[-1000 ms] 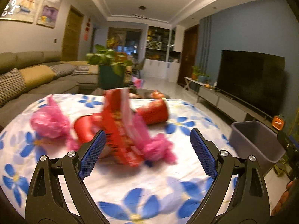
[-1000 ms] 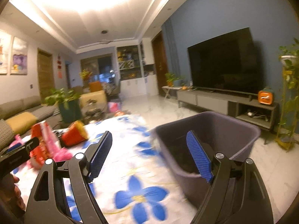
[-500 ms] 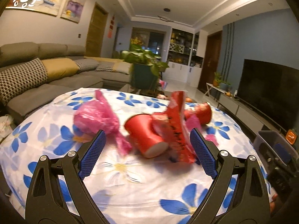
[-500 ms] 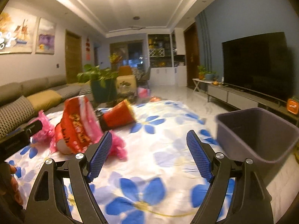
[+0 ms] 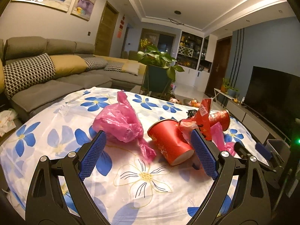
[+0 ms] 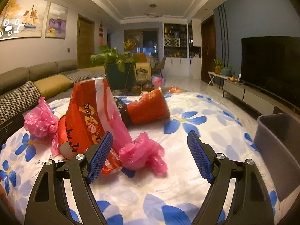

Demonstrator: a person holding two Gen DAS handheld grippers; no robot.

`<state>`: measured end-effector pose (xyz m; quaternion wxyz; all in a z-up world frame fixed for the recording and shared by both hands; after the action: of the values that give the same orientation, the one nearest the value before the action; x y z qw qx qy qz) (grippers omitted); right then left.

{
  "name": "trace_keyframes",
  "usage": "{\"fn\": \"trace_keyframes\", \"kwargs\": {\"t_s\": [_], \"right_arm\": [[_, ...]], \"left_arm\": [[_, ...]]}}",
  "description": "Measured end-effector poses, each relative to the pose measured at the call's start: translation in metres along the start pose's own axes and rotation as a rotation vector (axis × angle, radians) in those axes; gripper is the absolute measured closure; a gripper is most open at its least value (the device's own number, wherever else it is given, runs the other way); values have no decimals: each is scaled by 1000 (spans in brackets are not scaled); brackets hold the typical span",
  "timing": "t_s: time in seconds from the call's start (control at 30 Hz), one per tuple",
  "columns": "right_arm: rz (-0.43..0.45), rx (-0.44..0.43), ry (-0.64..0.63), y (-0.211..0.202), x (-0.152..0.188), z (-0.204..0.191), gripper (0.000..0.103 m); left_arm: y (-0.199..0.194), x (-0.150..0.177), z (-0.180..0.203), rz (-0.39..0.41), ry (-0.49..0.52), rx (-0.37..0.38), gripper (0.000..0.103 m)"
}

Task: Collect trash
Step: 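Move both open tools back to the trash on the table, then grasp the red printed snack bag with the left tool while the right grasps the pink plastic bag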

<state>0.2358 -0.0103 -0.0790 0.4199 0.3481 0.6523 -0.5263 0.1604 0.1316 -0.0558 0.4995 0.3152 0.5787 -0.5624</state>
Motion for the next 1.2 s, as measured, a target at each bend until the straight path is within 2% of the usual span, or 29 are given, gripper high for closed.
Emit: {"fn": "trace_keyframes", "kwargs": {"t_s": [0.07, 0.2, 0.27, 0.33, 0.37, 0.47, 0.53, 0.67, 0.83, 0.93, 1.0, 1.03, 1.07, 1.2], "right_arm": [[-24, -3, -11, 8, 1, -3, 24], [-95, 7, -38, 25, 7, -8, 34], [-129, 9, -46, 32, 10, -10, 42], [-159, 5, -49, 37, 14, -10, 56], [-167, 5, -46, 38, 15, -9, 58], [-161, -6, -36, 34, 15, -7, 66], [-153, -7, -25, 30, 16, -3, 76], [-117, -5, 26, 16, 14, 12, 81], [-55, 16, 81, -10, 9, 34, 81], [-20, 35, 88, -28, 5, 46, 82], [-6, 37, 94, -38, 6, 53, 82], [0, 39, 98, -42, 6, 56, 82], [6, 40, 99, -46, 6, 58, 82], [26, 46, 102, -60, 5, 66, 82]], "left_arm": [[1, 0, 0, 3, 8, 3, 13], [3, 0, 3, 10, 17, 30, 13], [5, -1, 7, 7, 25, 49, 13], [7, -1, 11, 5, 33, 64, 13], [8, -1, 15, 8, 43, 71, 13], [12, 0, 24, 7, 71, 93, 13], [14, 1, 28, 0, 77, 101, 13], [20, 1, 41, -14, 92, 139, 17], [35, -3, 64, -43, 128, 199, 26], [51, -1, 78, -83, 157, 212, 38], [61, 3, 85, -113, 175, 213, 52], [66, 6, 88, -133, 178, 219, 56], [70, 7, 90, -150, 174, 229, 66], [72, 11, 92, -171, 147, 266, 93]]}}
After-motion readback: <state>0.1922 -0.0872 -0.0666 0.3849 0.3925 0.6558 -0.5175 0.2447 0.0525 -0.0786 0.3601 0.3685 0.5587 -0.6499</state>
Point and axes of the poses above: each gripper's, at about its wrist camera, not at the fingertips, and y roughly the way its jaws point, z to its right, x to its underside, the point moved 4 cm from there along y, roughly the way its jaws point, and after that the axes turned 4 degrees about y, right-handed, at the moved point
